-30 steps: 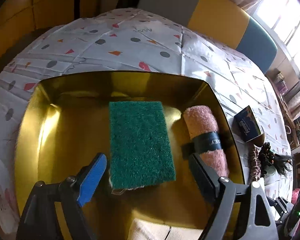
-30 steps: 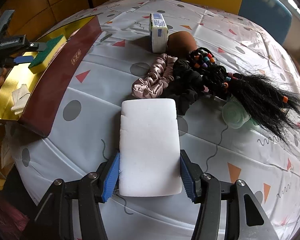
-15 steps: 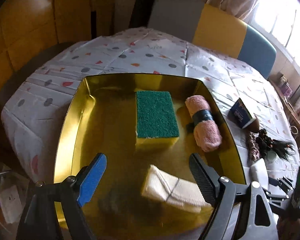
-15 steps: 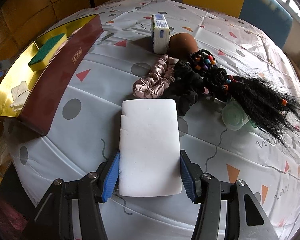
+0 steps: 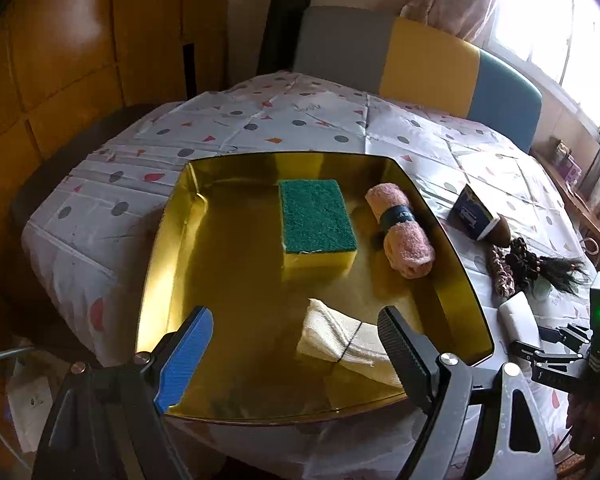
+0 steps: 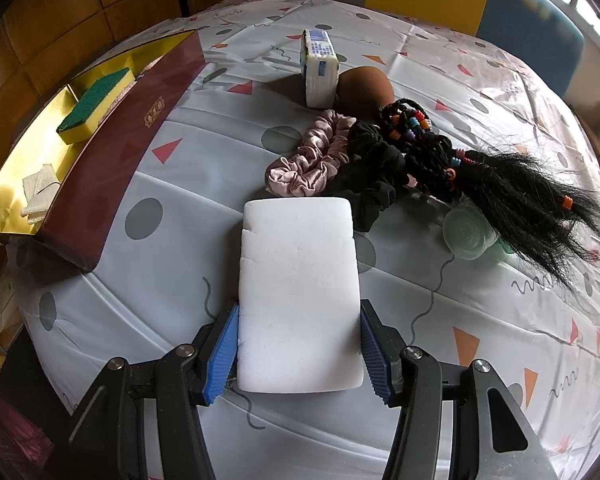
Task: Organize soft objects
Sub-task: 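Release the sponge in the tray and withdraw the left tool, then lower the white foam block into the tray and open the right tool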
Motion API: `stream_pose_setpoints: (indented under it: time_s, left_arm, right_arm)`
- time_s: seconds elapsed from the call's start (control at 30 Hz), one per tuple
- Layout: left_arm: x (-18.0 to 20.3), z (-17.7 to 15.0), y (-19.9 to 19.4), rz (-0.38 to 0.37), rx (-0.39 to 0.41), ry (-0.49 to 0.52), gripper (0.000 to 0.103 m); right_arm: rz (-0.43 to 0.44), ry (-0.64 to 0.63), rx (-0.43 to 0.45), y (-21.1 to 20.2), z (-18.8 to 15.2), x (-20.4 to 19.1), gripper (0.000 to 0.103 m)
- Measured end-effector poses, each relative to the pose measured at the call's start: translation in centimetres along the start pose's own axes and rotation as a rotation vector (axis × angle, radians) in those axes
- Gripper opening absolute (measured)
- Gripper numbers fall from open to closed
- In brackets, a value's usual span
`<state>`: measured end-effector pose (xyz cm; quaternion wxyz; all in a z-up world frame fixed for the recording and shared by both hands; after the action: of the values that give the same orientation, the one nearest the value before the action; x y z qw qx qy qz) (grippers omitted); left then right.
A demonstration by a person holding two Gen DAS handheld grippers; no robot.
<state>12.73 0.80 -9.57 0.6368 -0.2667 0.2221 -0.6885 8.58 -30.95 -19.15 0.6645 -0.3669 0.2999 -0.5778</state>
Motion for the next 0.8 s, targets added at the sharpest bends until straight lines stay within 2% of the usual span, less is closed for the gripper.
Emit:
stream_pose_setpoints:
  time_s: [0.4, 0.6, 0.8]
  left_arm:
    - [-1.4, 0.0, -0.6, 0.002, 0.015, -0.016, 0.086]
    - [-1.7, -0.2, -0.6, 0.001, 0.014, -0.026, 0.086]
    - [-2.1, -0.5, -0.4, 0.000, 0.008, -0.033, 0.086]
  right_arm:
    - [-0.015, 0.007, 0.027, -1.6, 0.5, -0.8, 0.056]
    - [-0.010, 0.015, 0.080, -3.5, 1.5, -1.3, 0.056]
    - [0.036, -0.007, 0.150, -5.3, 4.2, -3.4, 0.056]
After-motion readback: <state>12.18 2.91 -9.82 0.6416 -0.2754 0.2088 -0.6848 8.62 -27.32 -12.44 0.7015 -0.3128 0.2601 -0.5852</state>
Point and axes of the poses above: each gripper's, at about its wrist camera, not at the fingertips, and y roughly the way its jaws point, x to its right, z to its top, the point moved 10 cm from there along y, roughly the way its jaws point, and after that the axes turned 11 degrees about x, right-handed, at the moved point
